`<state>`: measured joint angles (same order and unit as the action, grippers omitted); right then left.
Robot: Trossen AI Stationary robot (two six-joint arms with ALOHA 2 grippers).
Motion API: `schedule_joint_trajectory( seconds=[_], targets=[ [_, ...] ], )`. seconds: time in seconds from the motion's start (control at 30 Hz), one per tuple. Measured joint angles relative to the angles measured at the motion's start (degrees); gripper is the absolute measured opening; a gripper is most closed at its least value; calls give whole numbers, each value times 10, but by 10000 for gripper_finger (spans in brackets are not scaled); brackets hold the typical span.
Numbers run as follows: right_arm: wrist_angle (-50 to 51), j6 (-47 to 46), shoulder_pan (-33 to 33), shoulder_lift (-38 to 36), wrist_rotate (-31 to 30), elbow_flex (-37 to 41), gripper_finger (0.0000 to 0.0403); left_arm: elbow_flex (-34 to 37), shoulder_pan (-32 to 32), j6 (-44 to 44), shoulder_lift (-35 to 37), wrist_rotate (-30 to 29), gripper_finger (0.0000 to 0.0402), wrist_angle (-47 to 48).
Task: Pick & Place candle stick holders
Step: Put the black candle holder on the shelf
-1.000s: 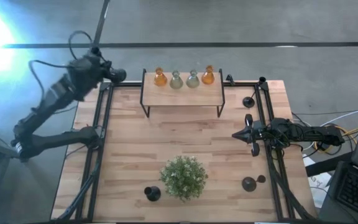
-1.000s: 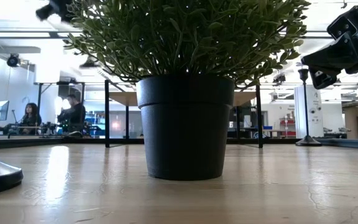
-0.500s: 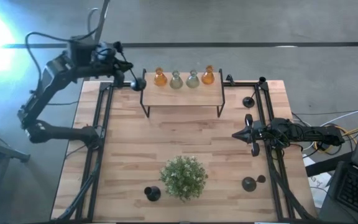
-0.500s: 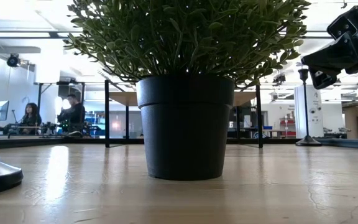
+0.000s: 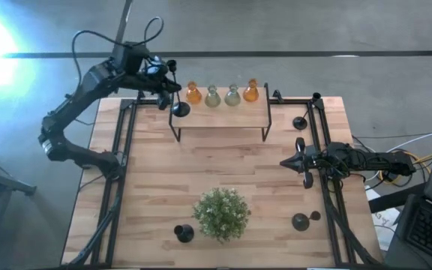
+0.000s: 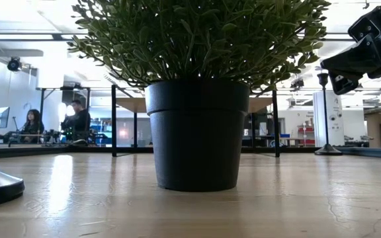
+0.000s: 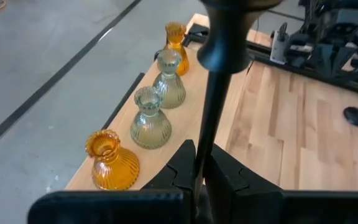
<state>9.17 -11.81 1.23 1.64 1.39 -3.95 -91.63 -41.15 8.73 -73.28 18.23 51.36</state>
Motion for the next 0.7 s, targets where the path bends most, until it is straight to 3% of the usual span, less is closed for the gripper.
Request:
schedule_joint_trajectory(
  seconds=[0.37, 0.7],
  targets=[
    [0, 0, 0, 0, 0, 0, 8, 159, 0, 2, 19, -1, 18, -156],
    [0, 0, 0, 0, 0, 0, 8, 222, 0, 9, 36, -56, 18, -182]
  ],
)
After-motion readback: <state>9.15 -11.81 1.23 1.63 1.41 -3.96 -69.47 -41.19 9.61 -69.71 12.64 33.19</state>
